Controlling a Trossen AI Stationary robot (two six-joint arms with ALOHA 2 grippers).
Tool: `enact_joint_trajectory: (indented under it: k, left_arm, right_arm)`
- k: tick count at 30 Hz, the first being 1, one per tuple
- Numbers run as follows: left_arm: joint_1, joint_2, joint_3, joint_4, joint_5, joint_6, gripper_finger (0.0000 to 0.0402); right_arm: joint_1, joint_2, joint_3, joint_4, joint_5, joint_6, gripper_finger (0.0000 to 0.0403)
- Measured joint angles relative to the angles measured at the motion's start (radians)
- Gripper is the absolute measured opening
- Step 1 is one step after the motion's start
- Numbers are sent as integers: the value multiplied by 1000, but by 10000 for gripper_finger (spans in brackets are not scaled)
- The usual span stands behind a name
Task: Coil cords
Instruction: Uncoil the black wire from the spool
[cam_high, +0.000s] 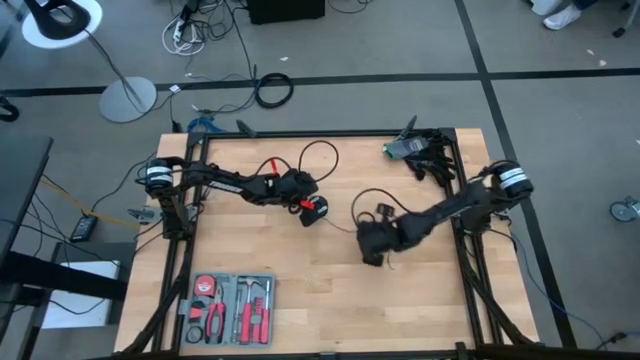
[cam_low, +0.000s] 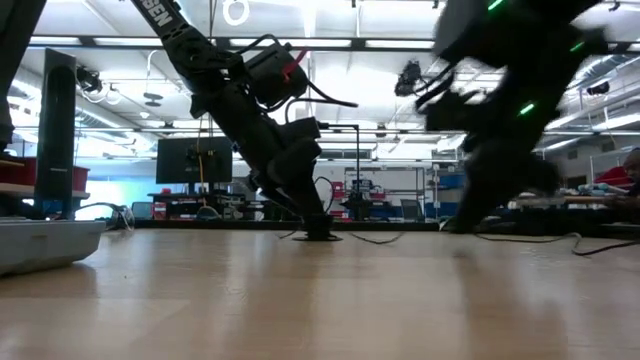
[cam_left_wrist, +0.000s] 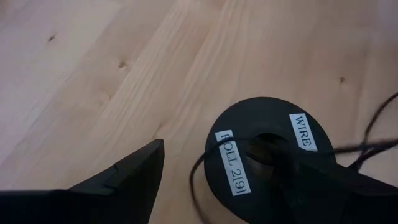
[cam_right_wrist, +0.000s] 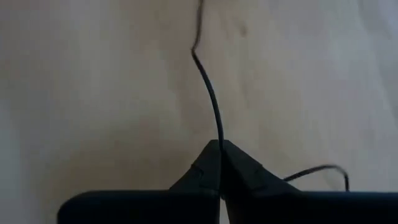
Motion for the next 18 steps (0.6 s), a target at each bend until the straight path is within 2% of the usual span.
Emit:
enact_joint_trajectory:
  k: [9,14,18]
  left_arm:
    - [24,0,0,-8,1,-1,300]
    - [24,0,0,-8,0,-1,300]
    - [24,0,0,-8,0,-1,300]
  right_arm:
    - [297,-189,0,-242,-13,416,1]
    - [435,-251,0,-374,-143,695,1]
    - [522,-256,0,-489,-314,883,1]
